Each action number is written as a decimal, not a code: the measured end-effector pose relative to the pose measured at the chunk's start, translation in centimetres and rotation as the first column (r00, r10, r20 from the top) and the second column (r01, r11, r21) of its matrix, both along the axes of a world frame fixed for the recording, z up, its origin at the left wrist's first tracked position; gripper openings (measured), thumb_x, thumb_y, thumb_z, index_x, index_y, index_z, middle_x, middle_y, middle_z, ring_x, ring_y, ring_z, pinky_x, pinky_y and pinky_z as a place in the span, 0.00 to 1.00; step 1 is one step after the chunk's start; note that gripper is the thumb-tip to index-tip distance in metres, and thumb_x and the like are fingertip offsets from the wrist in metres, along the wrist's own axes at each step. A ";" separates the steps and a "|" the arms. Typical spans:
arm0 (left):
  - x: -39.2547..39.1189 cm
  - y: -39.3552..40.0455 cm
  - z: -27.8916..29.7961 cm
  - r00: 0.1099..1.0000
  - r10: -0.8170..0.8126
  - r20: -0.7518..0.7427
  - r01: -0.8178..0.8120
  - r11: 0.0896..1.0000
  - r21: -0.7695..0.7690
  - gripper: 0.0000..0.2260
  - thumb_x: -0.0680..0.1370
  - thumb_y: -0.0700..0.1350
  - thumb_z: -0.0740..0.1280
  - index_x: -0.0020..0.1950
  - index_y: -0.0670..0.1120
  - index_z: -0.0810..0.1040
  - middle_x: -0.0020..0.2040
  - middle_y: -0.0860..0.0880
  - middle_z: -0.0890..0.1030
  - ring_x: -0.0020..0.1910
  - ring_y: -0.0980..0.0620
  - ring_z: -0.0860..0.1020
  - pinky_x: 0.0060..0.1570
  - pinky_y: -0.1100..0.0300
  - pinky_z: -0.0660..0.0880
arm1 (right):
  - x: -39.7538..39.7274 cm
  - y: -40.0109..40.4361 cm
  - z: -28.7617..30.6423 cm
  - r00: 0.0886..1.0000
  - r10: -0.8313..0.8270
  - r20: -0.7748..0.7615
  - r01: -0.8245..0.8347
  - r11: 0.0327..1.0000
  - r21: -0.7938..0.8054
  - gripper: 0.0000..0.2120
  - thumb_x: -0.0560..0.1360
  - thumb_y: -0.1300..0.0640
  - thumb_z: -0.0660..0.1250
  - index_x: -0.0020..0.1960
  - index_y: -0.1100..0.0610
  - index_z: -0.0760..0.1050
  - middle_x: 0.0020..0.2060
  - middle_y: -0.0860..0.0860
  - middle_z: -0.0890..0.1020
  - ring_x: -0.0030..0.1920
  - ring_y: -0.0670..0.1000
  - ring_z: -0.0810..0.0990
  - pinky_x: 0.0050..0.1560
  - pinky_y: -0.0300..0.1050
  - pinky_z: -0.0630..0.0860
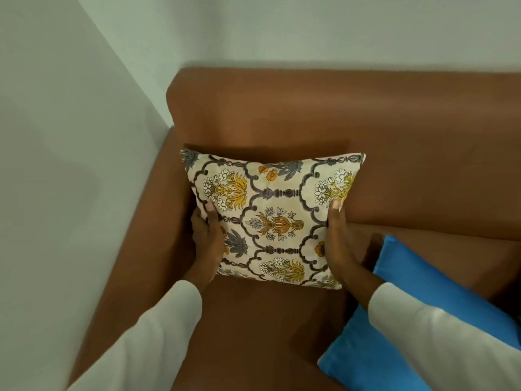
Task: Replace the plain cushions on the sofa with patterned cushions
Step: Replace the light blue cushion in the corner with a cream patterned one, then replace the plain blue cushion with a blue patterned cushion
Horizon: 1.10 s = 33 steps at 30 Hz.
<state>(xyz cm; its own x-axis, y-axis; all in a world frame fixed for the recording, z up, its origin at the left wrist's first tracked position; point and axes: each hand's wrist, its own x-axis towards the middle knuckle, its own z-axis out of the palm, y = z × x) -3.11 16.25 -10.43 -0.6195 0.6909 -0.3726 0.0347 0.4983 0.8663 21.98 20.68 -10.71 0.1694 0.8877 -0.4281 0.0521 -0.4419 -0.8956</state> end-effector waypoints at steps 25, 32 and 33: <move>11.1 3.4 4.5 0.560 -0.110 -0.821 0.392 0.908 0.146 0.27 0.89 0.61 0.58 0.86 0.53 0.62 0.87 0.46 0.60 0.86 0.43 0.60 0.80 0.44 0.54 | 13.6 -4.9 0.1 0.540 0.163 0.826 -0.278 0.961 -0.008 0.28 0.89 0.48 0.57 0.83 0.63 0.68 0.80 0.62 0.73 0.79 0.67 0.71 0.76 0.63 0.72; 26.2 -0.9 2.1 0.316 -0.841 -0.439 0.901 0.411 -0.140 0.19 0.89 0.49 0.63 0.81 0.54 0.74 0.73 0.45 0.75 0.70 0.45 0.79 0.72 0.46 0.75 | 29.9 -15.5 -0.6 0.393 0.332 0.857 -0.268 0.933 -0.239 0.24 0.86 0.50 0.61 0.80 0.56 0.74 0.62 0.61 0.81 0.60 0.67 0.82 0.56 0.61 0.81; 27.8 -2.3 0.9 0.309 -0.892 -0.331 0.894 0.391 -0.217 0.22 0.89 0.51 0.63 0.83 0.55 0.70 0.78 0.44 0.73 0.76 0.43 0.74 0.78 0.48 0.70 | 31.6 -16.9 -1.1 0.386 0.333 0.860 -0.262 0.934 -0.244 0.25 0.87 0.47 0.59 0.82 0.52 0.72 0.64 0.60 0.80 0.61 0.66 0.82 0.59 0.61 0.81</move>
